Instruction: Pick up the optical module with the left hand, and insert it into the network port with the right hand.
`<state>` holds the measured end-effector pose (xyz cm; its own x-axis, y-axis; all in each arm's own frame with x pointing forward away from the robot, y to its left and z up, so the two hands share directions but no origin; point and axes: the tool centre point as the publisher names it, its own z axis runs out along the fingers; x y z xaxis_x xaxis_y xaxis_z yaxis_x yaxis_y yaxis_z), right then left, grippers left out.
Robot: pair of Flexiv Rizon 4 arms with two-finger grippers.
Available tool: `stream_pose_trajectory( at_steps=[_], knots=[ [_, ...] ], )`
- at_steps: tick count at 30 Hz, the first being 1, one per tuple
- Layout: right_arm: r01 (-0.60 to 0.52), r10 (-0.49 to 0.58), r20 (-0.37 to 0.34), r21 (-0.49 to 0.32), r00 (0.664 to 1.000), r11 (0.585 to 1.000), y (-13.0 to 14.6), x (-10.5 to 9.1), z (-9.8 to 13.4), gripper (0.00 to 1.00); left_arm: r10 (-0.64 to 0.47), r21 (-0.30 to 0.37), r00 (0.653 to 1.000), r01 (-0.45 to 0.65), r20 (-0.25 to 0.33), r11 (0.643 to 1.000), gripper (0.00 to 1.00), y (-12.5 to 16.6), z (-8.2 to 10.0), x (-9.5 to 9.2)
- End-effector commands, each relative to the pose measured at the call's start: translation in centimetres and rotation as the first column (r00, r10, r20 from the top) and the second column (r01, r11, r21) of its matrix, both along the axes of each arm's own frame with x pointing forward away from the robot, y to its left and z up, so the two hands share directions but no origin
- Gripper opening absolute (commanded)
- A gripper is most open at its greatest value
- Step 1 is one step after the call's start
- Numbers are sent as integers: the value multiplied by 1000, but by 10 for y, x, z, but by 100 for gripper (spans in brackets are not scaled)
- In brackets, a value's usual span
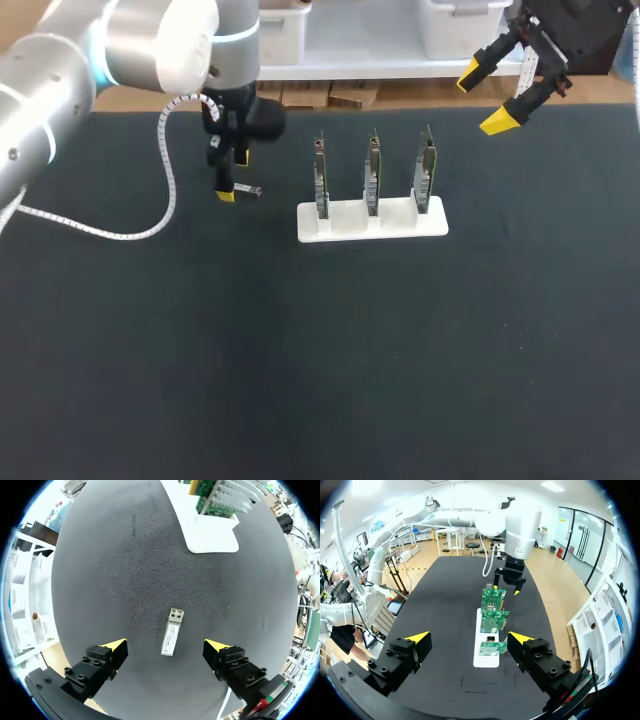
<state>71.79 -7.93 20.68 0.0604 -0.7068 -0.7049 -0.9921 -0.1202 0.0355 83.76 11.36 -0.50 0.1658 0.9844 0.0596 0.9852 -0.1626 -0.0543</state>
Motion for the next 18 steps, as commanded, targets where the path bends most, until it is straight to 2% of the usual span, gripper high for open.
stream_pose_trajectory(
  at_steps=[1, 9, 18],
  knots=[
    [3, -3, 2, -1, 1000, 1000, 0, -2, 0, 100, 2, 10, 998, -1, -55, 1000, 100, -1, -1, 6],
    [3, -3, 2, -1, 1000, 1000, 0, -2, 0, 100, 16, -1, 997, -16, -73, 1000, 100, 3, -6, 4],
    [3, -3, 2, -1, 1000, 1000, 0, -2, 0, 100, 26, -21, 998, -27, -56, 999, 100, 3, -8, 4]
  ],
)
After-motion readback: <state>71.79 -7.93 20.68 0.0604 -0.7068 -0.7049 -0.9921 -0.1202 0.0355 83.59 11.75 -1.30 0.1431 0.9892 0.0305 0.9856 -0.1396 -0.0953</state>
